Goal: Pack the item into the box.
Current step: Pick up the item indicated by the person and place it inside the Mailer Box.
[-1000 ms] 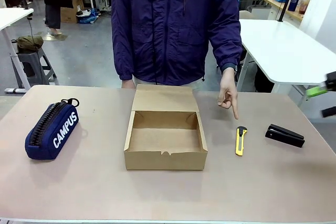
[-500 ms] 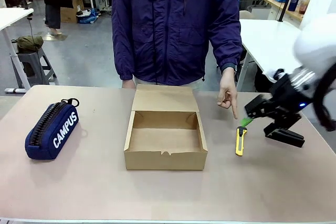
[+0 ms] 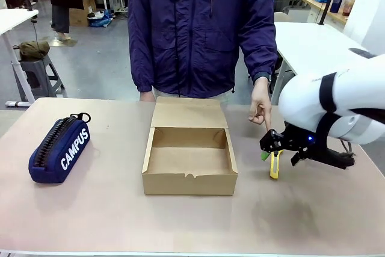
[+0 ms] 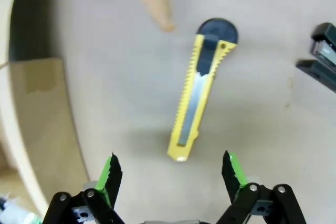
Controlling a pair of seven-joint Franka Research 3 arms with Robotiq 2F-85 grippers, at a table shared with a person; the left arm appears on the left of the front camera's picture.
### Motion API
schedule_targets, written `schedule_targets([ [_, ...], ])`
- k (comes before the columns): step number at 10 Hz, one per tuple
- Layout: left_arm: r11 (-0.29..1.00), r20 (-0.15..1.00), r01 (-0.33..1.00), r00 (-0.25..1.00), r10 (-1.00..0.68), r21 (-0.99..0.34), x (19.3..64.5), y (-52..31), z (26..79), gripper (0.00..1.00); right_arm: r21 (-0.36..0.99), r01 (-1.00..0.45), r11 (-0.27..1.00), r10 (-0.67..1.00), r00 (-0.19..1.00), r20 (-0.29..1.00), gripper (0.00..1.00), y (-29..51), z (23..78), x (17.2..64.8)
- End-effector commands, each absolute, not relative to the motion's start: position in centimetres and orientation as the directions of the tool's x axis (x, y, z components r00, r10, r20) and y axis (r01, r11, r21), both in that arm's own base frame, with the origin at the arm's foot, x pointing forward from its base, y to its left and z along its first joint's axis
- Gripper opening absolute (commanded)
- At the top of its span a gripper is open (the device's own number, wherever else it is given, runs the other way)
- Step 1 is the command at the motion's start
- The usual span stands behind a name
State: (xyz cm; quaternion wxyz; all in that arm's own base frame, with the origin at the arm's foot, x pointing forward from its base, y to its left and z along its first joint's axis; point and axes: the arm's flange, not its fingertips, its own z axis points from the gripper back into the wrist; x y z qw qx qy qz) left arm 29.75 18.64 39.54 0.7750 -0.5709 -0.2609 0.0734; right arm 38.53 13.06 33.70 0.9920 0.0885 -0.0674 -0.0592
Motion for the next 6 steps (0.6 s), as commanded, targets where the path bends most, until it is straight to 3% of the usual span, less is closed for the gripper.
schedule_targets([
  [1, 0.328, 0.342, 0.212, 0.844, 0.414, -0.921, 29.7, 18.6, 39.6, 1.00, 0.110, 0.205, 0.973, -0.217, 0.969, 0.117, 1.00, 12.8, 31.6, 38.6],
  [6, 0.328, 0.342, 0.212, 0.844, 0.414, -0.921, 29.7, 18.6, 39.6, 1.00, 0.088, 0.253, 0.963, -0.264, 0.952, 0.152, 1.00, 12.7, 29.5, 41.6],
])
